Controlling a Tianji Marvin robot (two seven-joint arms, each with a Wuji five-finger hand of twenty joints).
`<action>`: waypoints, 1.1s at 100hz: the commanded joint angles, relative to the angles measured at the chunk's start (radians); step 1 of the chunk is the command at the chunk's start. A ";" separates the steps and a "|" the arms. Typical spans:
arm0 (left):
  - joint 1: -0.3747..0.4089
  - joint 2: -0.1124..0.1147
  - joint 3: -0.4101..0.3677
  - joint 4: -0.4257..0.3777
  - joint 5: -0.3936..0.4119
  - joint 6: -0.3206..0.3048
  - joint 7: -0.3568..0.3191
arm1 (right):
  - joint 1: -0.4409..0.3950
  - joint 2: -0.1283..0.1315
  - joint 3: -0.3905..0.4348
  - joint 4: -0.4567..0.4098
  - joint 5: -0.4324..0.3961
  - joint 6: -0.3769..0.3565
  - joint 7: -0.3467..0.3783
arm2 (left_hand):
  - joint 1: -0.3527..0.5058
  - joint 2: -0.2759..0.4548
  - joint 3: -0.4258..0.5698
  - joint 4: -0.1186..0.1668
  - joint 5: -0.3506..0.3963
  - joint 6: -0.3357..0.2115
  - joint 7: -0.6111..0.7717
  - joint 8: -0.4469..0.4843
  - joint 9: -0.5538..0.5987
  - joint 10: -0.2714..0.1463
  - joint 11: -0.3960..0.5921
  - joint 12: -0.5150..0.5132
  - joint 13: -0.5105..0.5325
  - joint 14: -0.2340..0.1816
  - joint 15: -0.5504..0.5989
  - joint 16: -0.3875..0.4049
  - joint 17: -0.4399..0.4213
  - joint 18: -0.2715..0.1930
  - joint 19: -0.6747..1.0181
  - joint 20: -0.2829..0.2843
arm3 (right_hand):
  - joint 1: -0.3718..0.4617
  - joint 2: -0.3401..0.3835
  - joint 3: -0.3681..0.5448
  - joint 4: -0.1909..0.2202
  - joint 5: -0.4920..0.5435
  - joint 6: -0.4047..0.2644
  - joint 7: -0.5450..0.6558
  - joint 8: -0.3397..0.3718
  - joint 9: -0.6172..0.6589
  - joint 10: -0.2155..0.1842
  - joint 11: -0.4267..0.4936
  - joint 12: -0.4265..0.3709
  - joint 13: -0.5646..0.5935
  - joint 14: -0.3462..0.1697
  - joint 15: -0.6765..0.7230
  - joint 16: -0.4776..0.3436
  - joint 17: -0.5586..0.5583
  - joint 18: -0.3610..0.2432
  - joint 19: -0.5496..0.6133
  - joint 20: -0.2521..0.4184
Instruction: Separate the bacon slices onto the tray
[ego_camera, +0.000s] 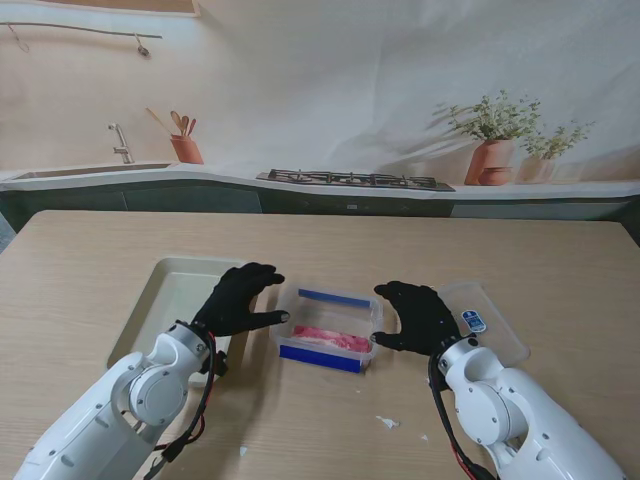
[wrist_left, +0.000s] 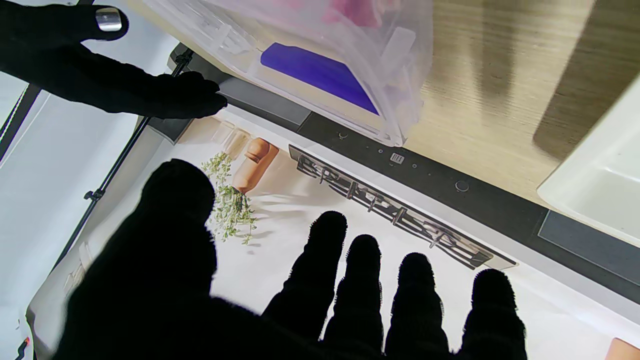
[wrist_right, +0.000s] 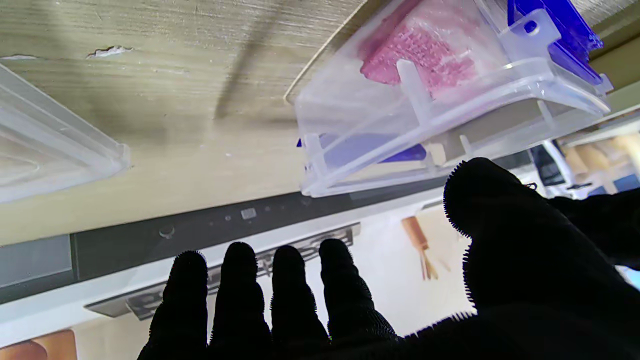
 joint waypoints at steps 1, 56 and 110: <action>0.004 -0.002 0.001 -0.003 -0.001 0.004 -0.013 | 0.008 -0.010 -0.015 0.012 -0.001 0.010 0.017 | -0.017 0.001 0.017 0.036 0.009 -0.014 0.003 -0.002 -0.015 -0.033 0.004 0.003 -0.021 -0.025 -0.013 -0.012 -0.018 0.003 -0.004 -0.005 | -0.032 -0.004 -0.026 0.009 -0.030 0.021 -0.015 -0.021 -0.018 -0.025 -0.031 -0.010 -0.040 -0.031 -0.012 -0.010 -0.022 -0.019 -0.032 0.002; 0.007 -0.004 0.002 -0.005 -0.004 0.001 -0.007 | 0.039 -0.003 -0.056 0.036 0.019 0.050 0.076 | -0.015 0.010 0.009 0.037 0.016 -0.013 0.004 -0.002 -0.010 -0.030 0.005 0.003 -0.021 -0.021 -0.014 -0.010 -0.025 0.003 -0.004 -0.006 | -0.017 0.015 -0.079 0.018 -0.013 0.028 -0.008 -0.025 -0.015 -0.017 -0.015 0.002 -0.038 -0.021 0.001 -0.003 -0.030 0.001 -0.034 0.021; -0.003 -0.005 0.010 -0.083 0.006 0.029 -0.014 | 0.032 -0.001 -0.055 0.013 0.035 0.092 0.117 | 0.044 -0.031 0.147 0.030 0.186 -0.047 0.135 0.071 0.243 0.002 0.111 0.155 0.063 0.019 0.122 0.037 -0.053 0.021 -0.045 -0.089 | 0.039 0.037 -0.094 0.026 0.009 0.027 0.007 -0.018 -0.011 -0.016 0.011 0.015 -0.034 -0.020 0.010 0.002 -0.030 0.007 -0.030 0.039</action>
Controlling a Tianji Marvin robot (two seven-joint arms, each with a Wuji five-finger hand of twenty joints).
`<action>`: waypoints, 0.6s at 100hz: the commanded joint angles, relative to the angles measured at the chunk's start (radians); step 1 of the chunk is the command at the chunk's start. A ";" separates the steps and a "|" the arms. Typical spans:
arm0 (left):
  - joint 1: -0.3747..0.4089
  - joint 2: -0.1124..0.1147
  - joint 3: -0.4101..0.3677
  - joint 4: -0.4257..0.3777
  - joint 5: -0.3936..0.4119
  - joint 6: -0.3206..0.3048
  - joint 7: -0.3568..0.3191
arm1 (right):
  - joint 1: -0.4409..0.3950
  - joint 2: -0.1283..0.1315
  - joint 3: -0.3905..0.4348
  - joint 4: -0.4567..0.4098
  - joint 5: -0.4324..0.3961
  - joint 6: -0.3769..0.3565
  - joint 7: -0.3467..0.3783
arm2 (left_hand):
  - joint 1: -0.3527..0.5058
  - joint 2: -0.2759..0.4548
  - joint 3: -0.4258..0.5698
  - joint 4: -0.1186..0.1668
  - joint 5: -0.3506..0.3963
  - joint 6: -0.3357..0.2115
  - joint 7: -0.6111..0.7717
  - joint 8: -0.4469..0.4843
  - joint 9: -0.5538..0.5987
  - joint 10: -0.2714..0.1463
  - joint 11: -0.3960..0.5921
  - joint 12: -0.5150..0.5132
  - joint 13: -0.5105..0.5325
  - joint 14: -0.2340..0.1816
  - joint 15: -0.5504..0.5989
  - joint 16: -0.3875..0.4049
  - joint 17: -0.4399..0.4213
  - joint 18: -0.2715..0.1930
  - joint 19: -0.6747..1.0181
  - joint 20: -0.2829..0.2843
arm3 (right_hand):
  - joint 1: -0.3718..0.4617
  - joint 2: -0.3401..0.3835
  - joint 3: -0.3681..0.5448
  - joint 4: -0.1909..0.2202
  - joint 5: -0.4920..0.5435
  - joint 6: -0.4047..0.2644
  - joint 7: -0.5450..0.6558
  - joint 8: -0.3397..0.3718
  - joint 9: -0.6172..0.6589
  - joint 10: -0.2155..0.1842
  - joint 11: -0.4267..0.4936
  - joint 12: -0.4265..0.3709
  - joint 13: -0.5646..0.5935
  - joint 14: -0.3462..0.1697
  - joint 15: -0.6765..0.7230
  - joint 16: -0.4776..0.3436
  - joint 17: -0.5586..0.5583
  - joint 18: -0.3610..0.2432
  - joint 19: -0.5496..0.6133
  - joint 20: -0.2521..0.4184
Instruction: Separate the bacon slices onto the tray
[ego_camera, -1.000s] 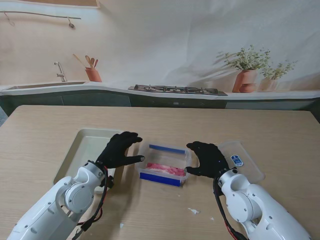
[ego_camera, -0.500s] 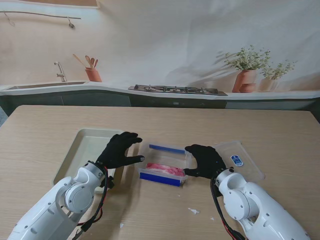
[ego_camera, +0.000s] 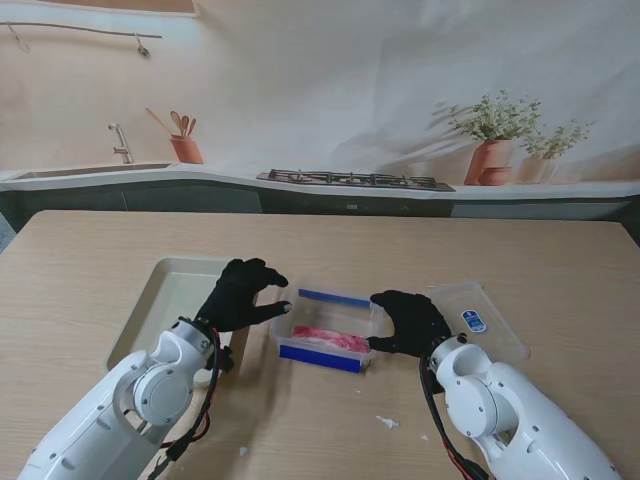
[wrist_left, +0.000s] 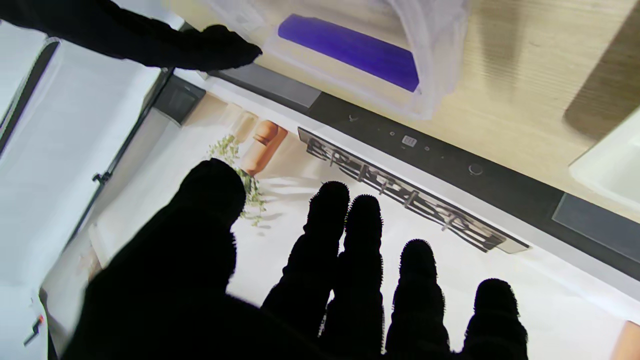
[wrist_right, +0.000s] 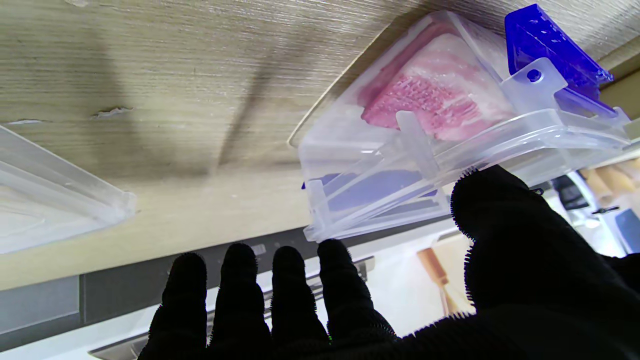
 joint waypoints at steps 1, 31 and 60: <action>-0.016 0.001 0.008 -0.024 0.010 -0.009 -0.030 | -0.011 -0.003 -0.002 -0.001 0.000 0.006 0.019 | -0.014 -0.018 0.015 0.030 0.005 -0.029 0.013 0.010 -0.008 0.001 -0.001 0.017 0.018 -0.005 0.013 0.015 -0.017 0.012 -0.028 0.000 | 0.027 0.012 -0.011 0.026 0.003 0.017 0.014 -0.007 -0.012 -0.016 0.022 0.009 -0.026 -0.020 0.011 0.002 -0.016 0.003 -0.028 0.022; -0.046 0.010 0.029 -0.028 0.005 0.003 -0.088 | -0.015 0.000 0.002 -0.005 -0.005 0.003 0.033 | 0.009 -0.033 0.053 0.032 0.062 -0.036 0.035 0.020 0.075 0.005 0.017 0.019 0.088 0.011 0.061 0.031 -0.012 0.021 -0.014 0.014 | 0.032 0.006 -0.007 0.027 -0.002 0.014 0.015 -0.004 -0.015 -0.018 0.022 0.008 -0.029 -0.019 0.012 0.002 -0.020 0.006 -0.031 0.027; -0.090 0.032 0.082 -0.035 -0.001 0.057 -0.221 | -0.010 -0.001 0.000 0.000 0.001 -0.002 0.028 | 0.010 0.014 0.088 0.021 0.127 -0.039 0.030 0.012 0.266 0.042 0.055 0.086 0.357 0.121 0.369 0.255 0.100 0.086 0.052 0.080 | 0.031 0.009 -0.003 0.028 -0.004 0.011 0.016 -0.003 -0.014 -0.018 0.021 0.007 -0.028 -0.019 0.012 0.002 -0.020 0.006 -0.033 0.031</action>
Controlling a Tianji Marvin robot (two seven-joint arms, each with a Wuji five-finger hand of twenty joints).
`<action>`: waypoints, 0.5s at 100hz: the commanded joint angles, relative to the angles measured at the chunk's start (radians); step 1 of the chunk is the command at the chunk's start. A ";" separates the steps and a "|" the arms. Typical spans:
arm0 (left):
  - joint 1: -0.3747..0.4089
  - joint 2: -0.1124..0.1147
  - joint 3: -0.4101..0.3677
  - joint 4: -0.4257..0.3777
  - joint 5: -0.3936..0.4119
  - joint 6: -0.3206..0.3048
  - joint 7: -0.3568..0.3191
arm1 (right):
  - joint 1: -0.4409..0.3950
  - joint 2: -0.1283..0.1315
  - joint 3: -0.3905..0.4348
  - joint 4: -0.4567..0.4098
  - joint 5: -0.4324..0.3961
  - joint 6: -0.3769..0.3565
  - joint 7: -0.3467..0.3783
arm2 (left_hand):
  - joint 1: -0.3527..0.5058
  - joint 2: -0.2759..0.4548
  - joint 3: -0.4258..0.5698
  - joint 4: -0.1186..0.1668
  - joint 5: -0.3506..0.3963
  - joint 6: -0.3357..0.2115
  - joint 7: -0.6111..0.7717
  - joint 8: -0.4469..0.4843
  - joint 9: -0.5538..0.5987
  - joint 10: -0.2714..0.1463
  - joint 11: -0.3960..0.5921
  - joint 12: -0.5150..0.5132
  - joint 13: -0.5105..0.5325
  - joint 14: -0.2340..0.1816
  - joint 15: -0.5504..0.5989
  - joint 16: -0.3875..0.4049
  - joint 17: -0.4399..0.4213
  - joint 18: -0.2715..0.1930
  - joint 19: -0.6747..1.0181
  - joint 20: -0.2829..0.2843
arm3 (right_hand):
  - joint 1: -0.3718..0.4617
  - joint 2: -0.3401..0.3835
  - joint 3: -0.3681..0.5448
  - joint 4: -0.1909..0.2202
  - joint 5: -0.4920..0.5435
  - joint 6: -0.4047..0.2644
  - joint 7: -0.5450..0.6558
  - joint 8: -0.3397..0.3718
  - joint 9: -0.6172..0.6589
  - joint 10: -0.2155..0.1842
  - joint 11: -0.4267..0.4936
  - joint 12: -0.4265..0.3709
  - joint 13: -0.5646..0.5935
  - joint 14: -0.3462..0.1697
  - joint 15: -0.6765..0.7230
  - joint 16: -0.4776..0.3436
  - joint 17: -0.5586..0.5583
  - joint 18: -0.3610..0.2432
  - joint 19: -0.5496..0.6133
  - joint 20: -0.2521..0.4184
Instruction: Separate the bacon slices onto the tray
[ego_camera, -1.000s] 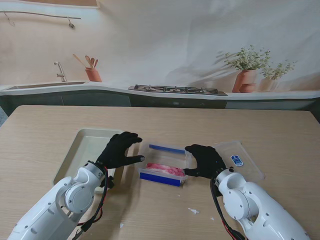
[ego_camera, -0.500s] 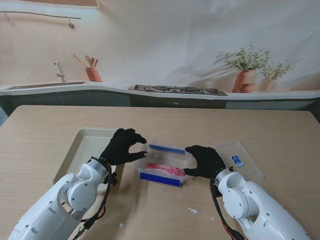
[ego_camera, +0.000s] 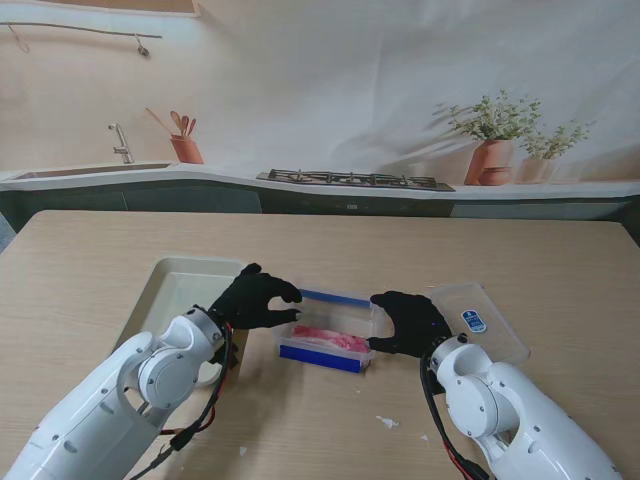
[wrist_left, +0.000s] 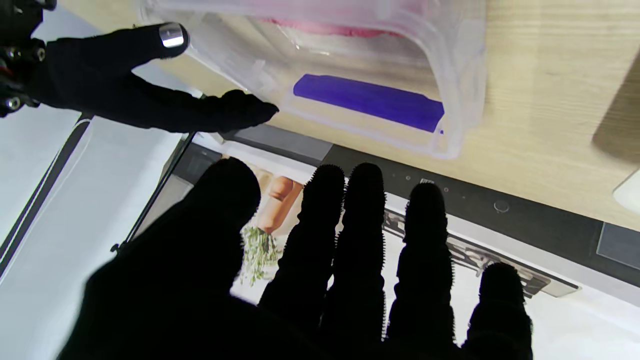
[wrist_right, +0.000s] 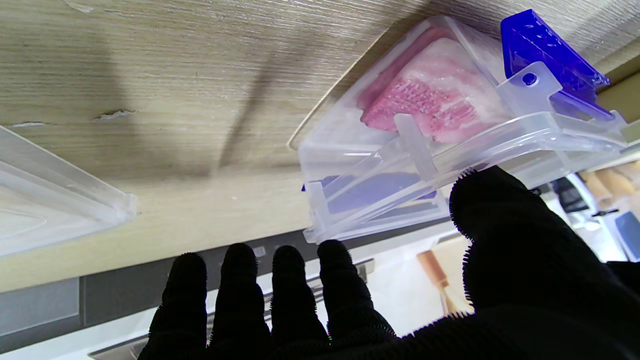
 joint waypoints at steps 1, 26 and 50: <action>-0.013 -0.001 0.019 -0.008 -0.035 0.029 -0.045 | -0.007 -0.003 -0.004 0.006 0.002 -0.001 0.015 | 0.001 0.044 -0.025 0.021 0.017 0.012 -0.008 -0.001 0.016 0.033 0.008 0.014 0.032 0.029 0.038 0.035 0.010 0.026 0.023 0.029 | 0.023 0.009 -0.001 0.027 -0.004 0.010 0.018 0.011 -0.014 -0.017 0.011 0.003 -0.027 -0.019 0.011 0.002 -0.019 0.005 -0.033 0.020; -0.062 -0.009 0.083 0.016 -0.108 0.054 -0.071 | -0.009 -0.004 -0.003 0.006 0.003 -0.002 0.011 | 0.020 0.085 -0.103 0.029 0.010 0.052 -0.060 -0.024 -0.009 0.073 -0.082 -0.092 0.021 0.045 -0.086 -0.060 0.080 0.019 0.133 0.182 | 0.029 0.008 0.003 0.027 -0.004 0.008 0.020 0.012 -0.014 -0.018 0.013 0.004 -0.027 -0.019 0.012 0.003 -0.018 0.004 -0.034 0.022; -0.117 -0.015 0.134 0.016 -0.198 0.084 -0.120 | -0.008 -0.005 -0.003 0.008 0.006 -0.007 0.010 | 0.036 0.099 -0.126 0.034 -0.004 0.081 -0.070 -0.033 -0.066 0.095 -0.070 -0.108 0.009 0.089 -0.105 -0.098 0.172 0.078 0.915 0.105 | 0.029 0.008 0.006 0.027 -0.005 0.008 0.022 0.013 -0.014 -0.019 0.014 0.004 -0.027 -0.018 0.013 0.004 -0.016 0.003 -0.035 0.024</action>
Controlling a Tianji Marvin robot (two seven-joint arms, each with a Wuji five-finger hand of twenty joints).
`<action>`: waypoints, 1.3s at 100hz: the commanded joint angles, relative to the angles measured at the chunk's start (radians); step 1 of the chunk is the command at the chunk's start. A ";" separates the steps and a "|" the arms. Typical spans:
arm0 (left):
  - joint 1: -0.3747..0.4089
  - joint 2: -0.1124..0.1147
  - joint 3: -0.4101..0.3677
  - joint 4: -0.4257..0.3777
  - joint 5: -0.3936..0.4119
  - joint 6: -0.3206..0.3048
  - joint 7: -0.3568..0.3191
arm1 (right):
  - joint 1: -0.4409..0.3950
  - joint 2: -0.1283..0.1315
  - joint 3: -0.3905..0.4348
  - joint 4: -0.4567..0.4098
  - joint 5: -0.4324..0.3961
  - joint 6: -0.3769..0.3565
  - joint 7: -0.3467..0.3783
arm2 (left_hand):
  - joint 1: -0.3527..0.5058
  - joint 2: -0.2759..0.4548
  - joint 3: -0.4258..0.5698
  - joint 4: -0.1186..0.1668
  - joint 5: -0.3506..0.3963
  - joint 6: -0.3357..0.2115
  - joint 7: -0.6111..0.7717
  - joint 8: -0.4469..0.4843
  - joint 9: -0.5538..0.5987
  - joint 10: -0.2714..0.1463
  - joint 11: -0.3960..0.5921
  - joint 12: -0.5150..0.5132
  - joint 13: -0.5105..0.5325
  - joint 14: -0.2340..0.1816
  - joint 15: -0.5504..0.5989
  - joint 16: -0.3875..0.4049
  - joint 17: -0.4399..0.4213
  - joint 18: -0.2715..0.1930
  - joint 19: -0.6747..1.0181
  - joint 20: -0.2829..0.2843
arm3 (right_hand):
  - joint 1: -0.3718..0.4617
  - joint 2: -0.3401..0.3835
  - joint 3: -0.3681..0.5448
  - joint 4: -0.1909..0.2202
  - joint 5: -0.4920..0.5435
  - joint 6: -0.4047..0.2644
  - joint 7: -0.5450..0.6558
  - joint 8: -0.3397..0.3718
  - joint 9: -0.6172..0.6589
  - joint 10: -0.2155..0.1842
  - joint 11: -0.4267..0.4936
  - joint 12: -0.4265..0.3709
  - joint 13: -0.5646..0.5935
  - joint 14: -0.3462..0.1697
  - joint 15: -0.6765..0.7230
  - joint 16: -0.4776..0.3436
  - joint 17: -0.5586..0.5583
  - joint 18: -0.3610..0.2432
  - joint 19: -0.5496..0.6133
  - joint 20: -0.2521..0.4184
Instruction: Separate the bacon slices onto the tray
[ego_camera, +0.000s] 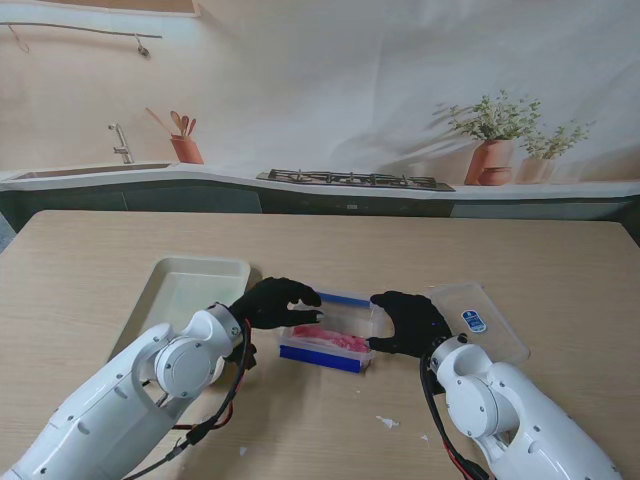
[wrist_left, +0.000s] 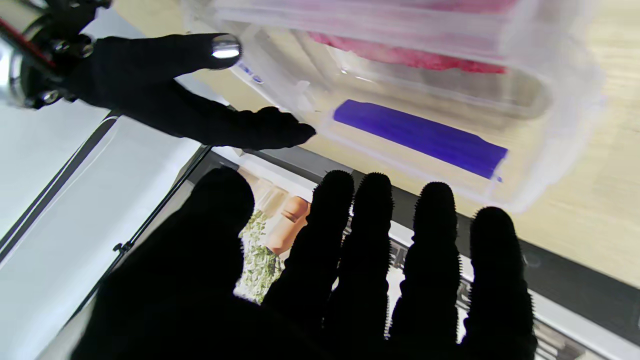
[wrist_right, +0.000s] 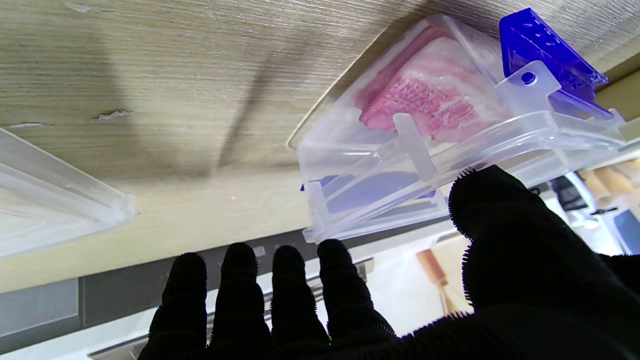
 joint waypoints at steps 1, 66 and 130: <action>-0.030 -0.012 0.020 -0.009 -0.031 0.026 -0.049 | -0.008 -0.004 -0.003 0.006 0.002 -0.005 0.013 | 0.025 0.032 -0.018 0.034 -0.002 0.017 -0.013 -0.010 -0.021 0.035 0.014 0.002 -0.008 0.028 -0.011 -0.017 0.046 0.037 0.108 -0.032 | 0.027 0.008 0.006 0.027 -0.006 0.007 0.012 0.013 -0.014 -0.018 0.014 0.004 -0.028 -0.018 0.005 0.004 -0.016 0.003 -0.035 0.020; -0.225 -0.043 0.229 0.132 -0.141 0.108 -0.121 | -0.010 -0.005 0.001 0.007 0.009 -0.015 0.012 | 0.020 0.052 -0.053 0.035 -0.028 0.041 -0.045 -0.024 -0.085 0.037 -0.017 -0.037 -0.087 0.014 -0.079 -0.080 -0.052 -0.035 0.061 -0.165 | 0.025 0.003 0.017 0.025 -0.008 0.003 0.017 0.013 -0.014 -0.020 0.018 0.005 -0.026 -0.017 0.007 0.005 -0.013 0.005 -0.039 0.022; -0.316 -0.075 0.345 0.229 -0.216 0.164 -0.158 | -0.009 -0.005 -0.001 0.008 0.016 -0.016 0.016 | 0.011 0.079 -0.102 0.037 -0.083 0.046 -0.066 -0.033 -0.159 0.071 -0.088 -0.095 -0.163 0.017 -0.163 -0.153 -0.089 -0.048 -0.006 -0.213 | 0.023 0.003 0.020 0.024 -0.009 0.000 0.019 0.012 -0.014 -0.020 0.019 0.006 -0.026 -0.018 0.006 0.005 -0.014 0.004 -0.041 0.025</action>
